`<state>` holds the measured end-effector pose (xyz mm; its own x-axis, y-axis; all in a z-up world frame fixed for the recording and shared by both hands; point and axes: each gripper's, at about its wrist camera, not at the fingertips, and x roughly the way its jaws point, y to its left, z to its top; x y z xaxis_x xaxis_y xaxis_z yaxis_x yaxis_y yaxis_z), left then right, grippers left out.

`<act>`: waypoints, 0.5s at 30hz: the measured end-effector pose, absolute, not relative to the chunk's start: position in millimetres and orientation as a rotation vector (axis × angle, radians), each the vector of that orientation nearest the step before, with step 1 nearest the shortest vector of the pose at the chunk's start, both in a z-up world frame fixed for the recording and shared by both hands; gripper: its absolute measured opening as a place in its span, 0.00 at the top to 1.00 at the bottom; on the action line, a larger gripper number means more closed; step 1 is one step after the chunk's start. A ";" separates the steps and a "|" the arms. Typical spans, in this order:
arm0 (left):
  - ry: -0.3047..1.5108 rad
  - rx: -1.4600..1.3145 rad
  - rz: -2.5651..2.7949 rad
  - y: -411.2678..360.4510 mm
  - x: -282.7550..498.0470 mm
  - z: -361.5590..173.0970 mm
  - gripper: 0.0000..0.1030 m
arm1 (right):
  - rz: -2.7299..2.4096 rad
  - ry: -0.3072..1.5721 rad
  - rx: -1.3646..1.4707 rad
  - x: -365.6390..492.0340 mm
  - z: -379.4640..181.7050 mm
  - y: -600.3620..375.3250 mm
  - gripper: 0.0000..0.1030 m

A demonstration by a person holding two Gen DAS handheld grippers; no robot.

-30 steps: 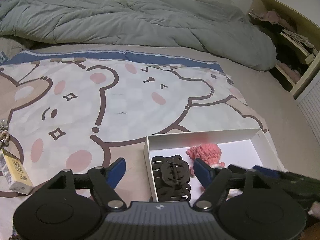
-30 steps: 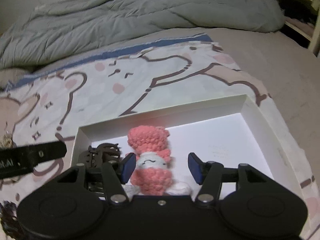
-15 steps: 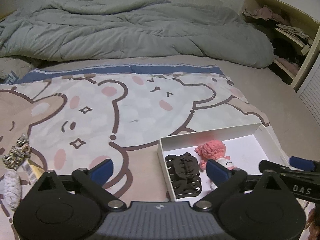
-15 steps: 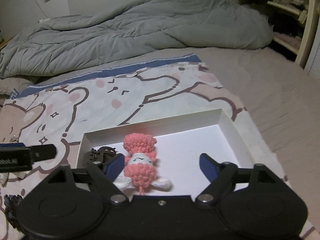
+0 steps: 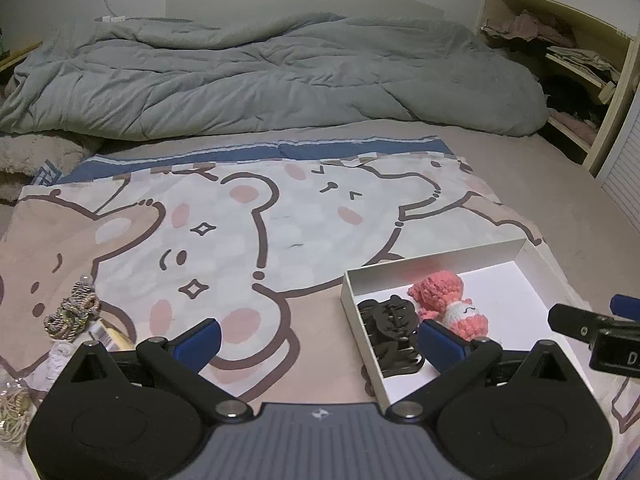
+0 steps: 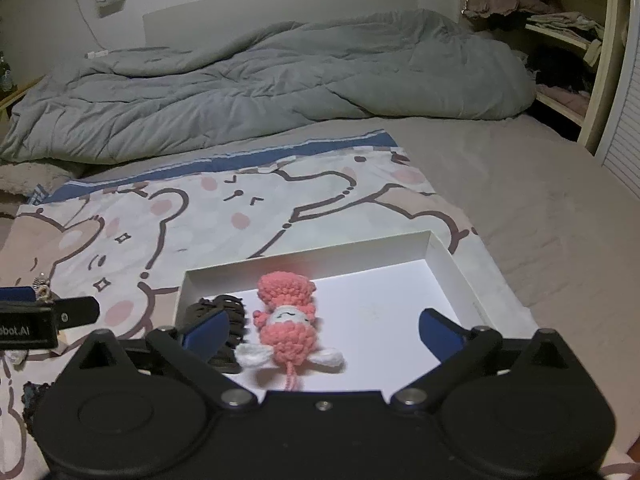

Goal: Organize objects
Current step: 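Lower the doll and claw clip into the white box and open both grippers, then grasp the blue floral pouch with the right gripper while the left gripper grasps the crocheted scrunchie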

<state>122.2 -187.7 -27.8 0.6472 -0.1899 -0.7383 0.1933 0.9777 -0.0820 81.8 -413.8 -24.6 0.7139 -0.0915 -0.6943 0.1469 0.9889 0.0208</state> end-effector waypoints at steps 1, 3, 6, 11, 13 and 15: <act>0.837 0.009 -0.213 -184.8 120.2 -26.8 0.00 | -0.126 0.759 0.081 80.2 -22.9 -412.0 0.00; 0.833 0.018 -0.206 -179.1 117.5 -25.3 0.00 | -0.110 0.751 0.093 76.9 -20.3 -406.7 0.00; 0.815 0.031 -0.194 -166.8 113.6 -23.8 0.00 | -0.085 0.752 0.089 75.8 -19.0 -397.2 0.00; 0.803 0.025 -0.174 -137.5 109.1 -20.7 0.00 | -0.048 0.750 0.065 76.0 -18.1 -378.4 0.00; 0.802 0.026 -0.157 -125.1 108.0 -18.9 0.00 | -0.037 0.751 0.060 77.5 -18.3 -371.8 0.00; 0.796 0.025 -0.136 -112.6 106.8 -17.0 0.00 | -0.025 0.753 0.053 78.9 -19.2 -365.0 0.00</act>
<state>106.8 -112.6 -17.0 0.6915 -0.1122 -0.7136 0.1308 0.9910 -0.0292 78.9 -365.0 -19.2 0.7291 -0.0031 -0.6844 0.0415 0.9983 0.0397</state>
